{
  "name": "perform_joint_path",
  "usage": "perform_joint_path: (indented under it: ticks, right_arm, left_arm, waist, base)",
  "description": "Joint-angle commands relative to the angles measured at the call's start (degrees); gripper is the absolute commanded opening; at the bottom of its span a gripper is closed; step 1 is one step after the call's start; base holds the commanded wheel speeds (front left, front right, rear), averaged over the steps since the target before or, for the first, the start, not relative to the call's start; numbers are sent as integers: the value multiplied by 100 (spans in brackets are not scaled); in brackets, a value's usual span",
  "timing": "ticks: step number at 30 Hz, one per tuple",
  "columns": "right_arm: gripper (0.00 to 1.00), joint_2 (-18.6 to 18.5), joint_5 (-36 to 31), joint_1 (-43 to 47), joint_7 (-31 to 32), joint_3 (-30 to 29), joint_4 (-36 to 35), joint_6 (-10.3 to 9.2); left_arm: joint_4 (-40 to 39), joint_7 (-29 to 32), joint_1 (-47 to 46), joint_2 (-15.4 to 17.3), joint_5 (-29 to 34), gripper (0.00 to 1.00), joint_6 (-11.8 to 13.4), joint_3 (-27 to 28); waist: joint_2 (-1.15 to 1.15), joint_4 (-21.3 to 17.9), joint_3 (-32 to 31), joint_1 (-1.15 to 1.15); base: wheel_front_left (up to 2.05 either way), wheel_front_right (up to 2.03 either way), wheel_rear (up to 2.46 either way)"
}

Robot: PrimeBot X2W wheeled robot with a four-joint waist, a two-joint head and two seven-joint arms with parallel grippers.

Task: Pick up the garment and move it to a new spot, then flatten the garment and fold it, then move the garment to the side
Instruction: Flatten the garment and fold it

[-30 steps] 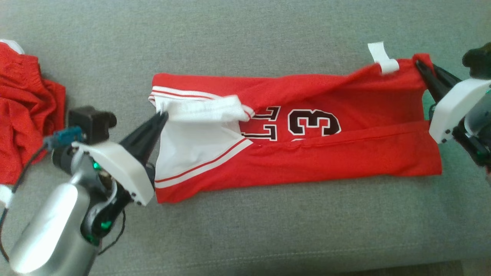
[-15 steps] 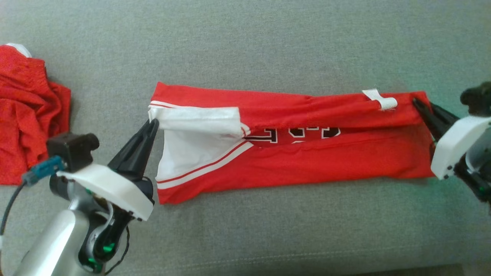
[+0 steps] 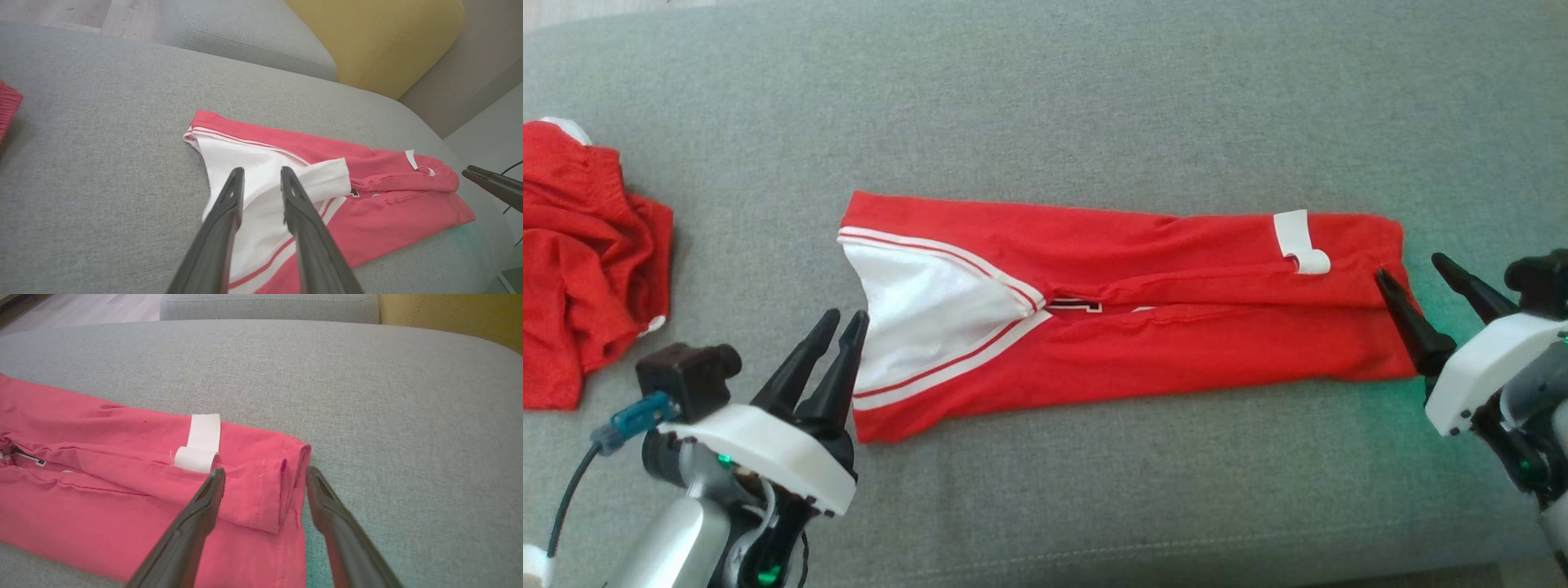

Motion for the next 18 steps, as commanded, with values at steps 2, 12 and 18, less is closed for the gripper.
perform_joint_path:
  ticks: [2, 12, 18]
  right_arm:
    - [100, -63, -86, 78, -9, -82, -241, 40]
    - [100, 145, -266, 256, 153, -272, -488, 40]
    - [100, 211, -309, 319, 184, -333, -572, 40]
  left_arm:
    - [-143, -64, -142, 91, 14, 45, 33, 213]
    - [-159, -10, -156, 119, 30, 51, 60, 156]
    - [-197, -32, -169, 122, 86, 100, 100, 121]
  waist:
    - [0, -12, -14, 0]
    - [0, -35, -102, 0]
    - [0, -24, -168, 0]
  base:
    - [0, 0, 0]
    - [0, 0, 0]
    - [0, 0, 0]
